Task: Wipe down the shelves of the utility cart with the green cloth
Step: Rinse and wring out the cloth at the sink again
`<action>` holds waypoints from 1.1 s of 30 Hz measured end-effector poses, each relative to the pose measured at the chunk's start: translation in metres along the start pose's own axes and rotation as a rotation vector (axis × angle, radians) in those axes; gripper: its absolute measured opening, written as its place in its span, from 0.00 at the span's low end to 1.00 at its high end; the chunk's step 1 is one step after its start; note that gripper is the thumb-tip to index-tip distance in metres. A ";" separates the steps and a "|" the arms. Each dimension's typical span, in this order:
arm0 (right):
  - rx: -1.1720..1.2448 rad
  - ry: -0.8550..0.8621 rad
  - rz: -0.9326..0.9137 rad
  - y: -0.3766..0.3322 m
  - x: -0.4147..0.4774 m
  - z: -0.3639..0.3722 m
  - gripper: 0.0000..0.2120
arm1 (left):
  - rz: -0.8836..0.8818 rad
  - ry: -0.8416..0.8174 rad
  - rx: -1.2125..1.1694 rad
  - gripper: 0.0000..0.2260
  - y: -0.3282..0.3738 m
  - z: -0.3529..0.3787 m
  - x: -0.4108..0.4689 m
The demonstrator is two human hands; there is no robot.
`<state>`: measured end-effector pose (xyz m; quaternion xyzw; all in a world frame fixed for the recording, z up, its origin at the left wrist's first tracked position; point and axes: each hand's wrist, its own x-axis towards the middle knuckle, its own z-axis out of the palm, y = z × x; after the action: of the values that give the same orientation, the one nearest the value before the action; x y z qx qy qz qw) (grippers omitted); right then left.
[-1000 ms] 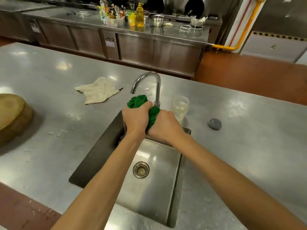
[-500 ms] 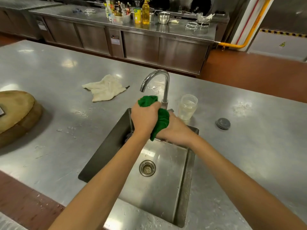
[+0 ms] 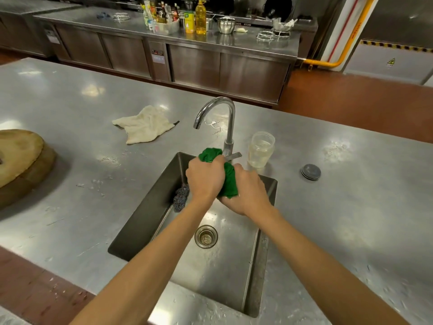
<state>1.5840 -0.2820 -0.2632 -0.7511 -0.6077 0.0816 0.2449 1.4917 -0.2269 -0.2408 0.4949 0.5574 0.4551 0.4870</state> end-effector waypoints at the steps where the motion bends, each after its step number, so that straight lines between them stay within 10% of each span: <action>1: 0.080 -0.026 -0.034 -0.001 0.002 -0.002 0.17 | 0.097 -0.036 0.072 0.12 0.003 -0.002 0.001; 9: 0.722 -0.288 0.015 -0.014 0.014 -0.025 0.13 | 0.705 -0.315 0.398 0.14 0.038 -0.017 0.019; 21: 1.167 -0.695 0.232 -0.023 -0.009 0.008 0.13 | 1.118 -0.787 0.793 0.02 0.049 -0.036 0.025; 33: 0.913 -0.499 0.216 -0.008 -0.027 -0.007 0.11 | 0.845 -0.622 0.636 0.08 0.019 -0.035 0.015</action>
<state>1.5736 -0.3086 -0.2580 -0.5842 -0.4692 0.5389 0.3850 1.4581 -0.2107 -0.2196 0.9039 0.2530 0.2544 0.2328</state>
